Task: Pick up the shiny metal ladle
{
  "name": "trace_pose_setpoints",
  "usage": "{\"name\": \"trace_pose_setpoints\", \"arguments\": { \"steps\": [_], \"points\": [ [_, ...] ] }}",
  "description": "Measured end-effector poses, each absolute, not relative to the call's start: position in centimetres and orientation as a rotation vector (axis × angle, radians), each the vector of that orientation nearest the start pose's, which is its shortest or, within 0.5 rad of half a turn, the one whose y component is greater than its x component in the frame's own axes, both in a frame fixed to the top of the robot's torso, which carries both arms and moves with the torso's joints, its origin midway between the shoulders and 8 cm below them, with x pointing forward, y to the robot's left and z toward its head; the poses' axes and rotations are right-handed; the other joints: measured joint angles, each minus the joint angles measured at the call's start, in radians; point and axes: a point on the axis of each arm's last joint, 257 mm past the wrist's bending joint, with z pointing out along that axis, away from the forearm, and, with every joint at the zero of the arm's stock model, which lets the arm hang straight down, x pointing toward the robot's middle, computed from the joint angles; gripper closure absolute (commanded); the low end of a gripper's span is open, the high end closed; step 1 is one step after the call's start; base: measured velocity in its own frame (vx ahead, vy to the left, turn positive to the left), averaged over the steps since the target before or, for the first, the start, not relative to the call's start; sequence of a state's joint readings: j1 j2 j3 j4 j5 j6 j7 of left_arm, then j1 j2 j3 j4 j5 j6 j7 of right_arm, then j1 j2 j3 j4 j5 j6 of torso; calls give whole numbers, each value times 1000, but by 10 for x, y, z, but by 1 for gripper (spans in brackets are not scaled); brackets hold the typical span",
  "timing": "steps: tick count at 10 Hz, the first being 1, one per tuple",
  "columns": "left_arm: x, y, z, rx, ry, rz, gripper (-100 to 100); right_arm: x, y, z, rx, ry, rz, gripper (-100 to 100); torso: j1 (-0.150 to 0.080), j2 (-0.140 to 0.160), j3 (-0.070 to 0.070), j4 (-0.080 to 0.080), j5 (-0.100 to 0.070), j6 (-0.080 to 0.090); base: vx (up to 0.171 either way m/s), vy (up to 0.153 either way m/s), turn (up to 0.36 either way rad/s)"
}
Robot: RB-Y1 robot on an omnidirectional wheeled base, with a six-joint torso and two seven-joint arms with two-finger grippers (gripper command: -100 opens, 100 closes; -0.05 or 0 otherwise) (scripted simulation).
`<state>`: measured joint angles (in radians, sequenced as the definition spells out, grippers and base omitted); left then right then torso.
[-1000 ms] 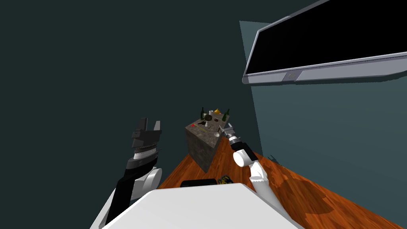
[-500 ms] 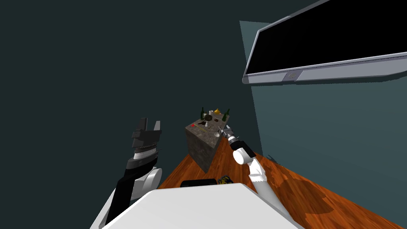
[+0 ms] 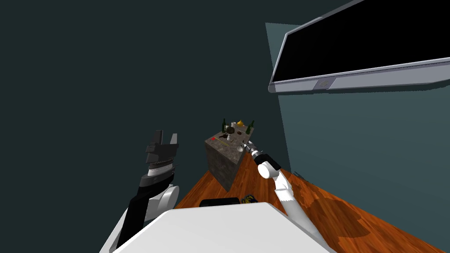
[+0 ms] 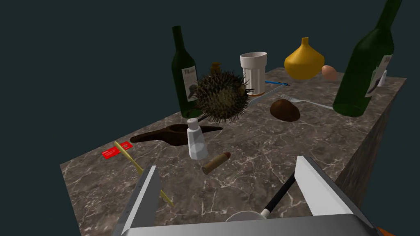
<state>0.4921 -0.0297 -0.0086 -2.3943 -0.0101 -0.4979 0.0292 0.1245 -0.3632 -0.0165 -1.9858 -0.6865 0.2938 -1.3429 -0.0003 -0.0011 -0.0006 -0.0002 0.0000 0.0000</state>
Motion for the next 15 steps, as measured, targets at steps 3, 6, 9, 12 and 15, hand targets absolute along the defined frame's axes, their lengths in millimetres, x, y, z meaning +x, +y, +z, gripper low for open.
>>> {"name": "trace_pose_setpoints", "arguments": {
  "steps": [3,6,9,12,15],
  "points": [
    [319,273,76,-585,501,-1358,0,510,-263,-166,-2156,-28,-1916,-100,0,-1,0,0,0,0,15,-7,14],
    [319,273,76,-585,501,-1358,0,514,-267,-187,-2192,58,-1770,-100,-1,0,0,0,0,0,20,-12,20],
    [319,273,76,-585,501,-1358,0,515,-271,-211,-2228,148,-1621,-100,-1,-1,0,0,0,0,20,-13,21],
    [319,273,76,-585,501,-1358,0,513,-273,-232,-2262,228,-1484,-100,-1,-1,0,0,0,0,26,-12,29],
    [319,273,76,-585,501,-1358,0,511,-281,-254,-2295,310,-1345,-100,-1,-1,-1,0,0,0,27,-18,29]
  ]
}}
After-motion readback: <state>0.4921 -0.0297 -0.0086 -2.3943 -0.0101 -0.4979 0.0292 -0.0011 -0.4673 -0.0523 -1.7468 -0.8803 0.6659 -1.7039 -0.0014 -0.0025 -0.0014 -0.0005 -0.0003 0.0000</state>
